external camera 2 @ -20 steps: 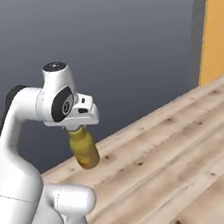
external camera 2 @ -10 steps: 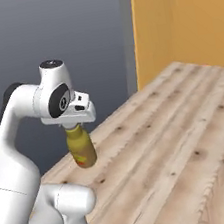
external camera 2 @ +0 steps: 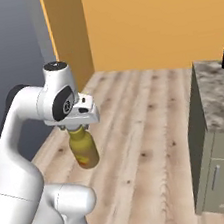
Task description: Place the drinks on the dining counter in a tight cluster.
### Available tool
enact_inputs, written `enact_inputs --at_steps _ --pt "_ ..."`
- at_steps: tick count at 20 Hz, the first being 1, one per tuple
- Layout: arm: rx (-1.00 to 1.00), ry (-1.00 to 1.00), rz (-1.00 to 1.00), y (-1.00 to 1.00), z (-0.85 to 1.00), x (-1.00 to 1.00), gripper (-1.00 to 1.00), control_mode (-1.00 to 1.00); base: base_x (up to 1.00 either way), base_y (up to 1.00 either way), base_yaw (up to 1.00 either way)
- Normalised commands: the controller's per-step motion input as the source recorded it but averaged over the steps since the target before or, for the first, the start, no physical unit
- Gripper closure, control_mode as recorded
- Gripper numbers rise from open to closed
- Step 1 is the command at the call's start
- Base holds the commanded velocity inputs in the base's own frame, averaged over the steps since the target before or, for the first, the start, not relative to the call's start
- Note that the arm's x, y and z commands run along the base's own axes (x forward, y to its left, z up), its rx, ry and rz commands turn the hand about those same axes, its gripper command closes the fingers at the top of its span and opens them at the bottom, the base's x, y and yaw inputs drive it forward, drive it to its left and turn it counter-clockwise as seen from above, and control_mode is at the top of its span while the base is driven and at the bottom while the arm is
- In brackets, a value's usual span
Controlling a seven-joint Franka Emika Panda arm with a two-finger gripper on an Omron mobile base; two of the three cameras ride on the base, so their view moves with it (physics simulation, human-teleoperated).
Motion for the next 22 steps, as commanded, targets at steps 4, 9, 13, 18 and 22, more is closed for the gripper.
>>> enact_inputs --at_steps 4,9,13,18,22 --pt "0.00 0.00 0.00 0.00 0.00 0.00 1.00 1.00 1.00 0.79 -0.40" --pt "0.00 0.00 0.00 0.00 0.00 0.00 1.00 1.00 1.00 0.74 -0.41" --pt "0.00 0.00 0.00 0.00 0.00 0.00 1.00 1.00 1.00 0.50 -0.54" --pt "0.00 0.00 0.00 0.00 0.00 0.00 1.00 1.00 1.00 0.49 -0.67" --pt "0.00 0.00 0.00 0.00 0.00 0.00 1.00 1.00 1.00 0.51 -0.62"
